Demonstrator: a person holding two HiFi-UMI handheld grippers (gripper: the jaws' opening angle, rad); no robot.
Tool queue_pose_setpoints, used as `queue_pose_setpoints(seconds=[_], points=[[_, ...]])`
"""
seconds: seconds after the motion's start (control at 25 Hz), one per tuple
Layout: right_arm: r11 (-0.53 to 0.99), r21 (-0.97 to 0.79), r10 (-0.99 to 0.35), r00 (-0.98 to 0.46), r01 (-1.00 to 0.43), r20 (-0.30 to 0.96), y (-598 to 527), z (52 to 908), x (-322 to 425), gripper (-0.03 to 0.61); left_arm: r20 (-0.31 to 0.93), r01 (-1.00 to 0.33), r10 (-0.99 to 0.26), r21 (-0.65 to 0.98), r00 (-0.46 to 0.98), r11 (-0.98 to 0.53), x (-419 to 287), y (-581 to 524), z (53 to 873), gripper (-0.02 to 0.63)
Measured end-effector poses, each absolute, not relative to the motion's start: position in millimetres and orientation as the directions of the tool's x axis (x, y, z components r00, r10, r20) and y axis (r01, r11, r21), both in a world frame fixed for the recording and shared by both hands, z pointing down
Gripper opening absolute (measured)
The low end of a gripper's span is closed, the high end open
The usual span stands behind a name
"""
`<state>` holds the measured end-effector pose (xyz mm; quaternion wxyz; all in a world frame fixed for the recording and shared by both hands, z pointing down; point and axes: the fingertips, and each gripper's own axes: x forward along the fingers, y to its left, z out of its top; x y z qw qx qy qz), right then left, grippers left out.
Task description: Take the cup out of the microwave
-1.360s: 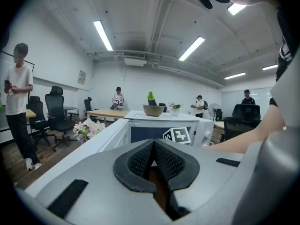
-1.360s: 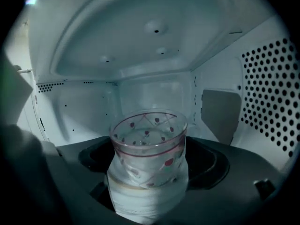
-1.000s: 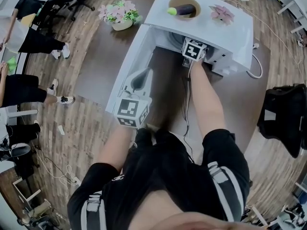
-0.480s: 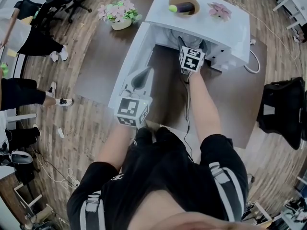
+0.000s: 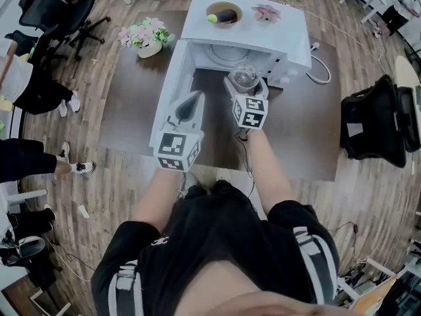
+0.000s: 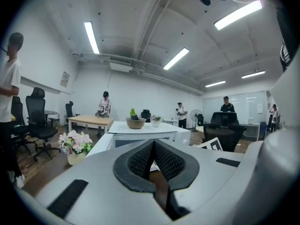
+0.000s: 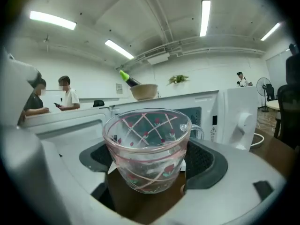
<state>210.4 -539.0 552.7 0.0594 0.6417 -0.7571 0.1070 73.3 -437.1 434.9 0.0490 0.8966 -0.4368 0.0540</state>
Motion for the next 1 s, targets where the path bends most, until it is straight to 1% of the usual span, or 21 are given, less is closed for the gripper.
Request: queue_pose_setpoints(seconds=[0.24, 0.48, 0.6, 0.72, 1.0], points=[[0.147, -0.086, -0.980, -0.157, -0.985, 0.126, -475.0, 486.9, 208.4, 0.459, 0.104, -0.751, -0.744, 0.048, 0.660, -0.659, 69.0, -411.6, 419.7, 0.002], [0.111, -0.082, -0.991, -0.116, -0.990, 0.062, -429.2, 436.4, 208.8, 0.458, 0.066, -0.718, -0.715, 0.044, 0.696, -0.695, 67.1, -391.7, 403.0, 0.002], [0.069, -0.055, -0.996, -0.072, -0.996, 0.054, -417.6, 422.8, 208.0, 0.459, 0.049, -0.700, -0.698, 0.036, 0.714, -0.713, 69.7, -385.4, 395.2, 0.002], [0.021, 0.010, -0.998, -0.020, -1.000, 0.054, -410.1, 416.5, 207.2, 0.459, 0.045, -0.683, -0.682, 0.026, 0.730, -0.730, 73.8, -382.2, 392.2, 0.002], [0.038, 0.069, -0.994, -0.030, -0.997, 0.102, -405.9, 421.9, 203.2, 0.459, 0.036, -0.670, -0.670, 0.012, 0.742, -0.742, 78.9, -379.1, 385.3, 0.002]])
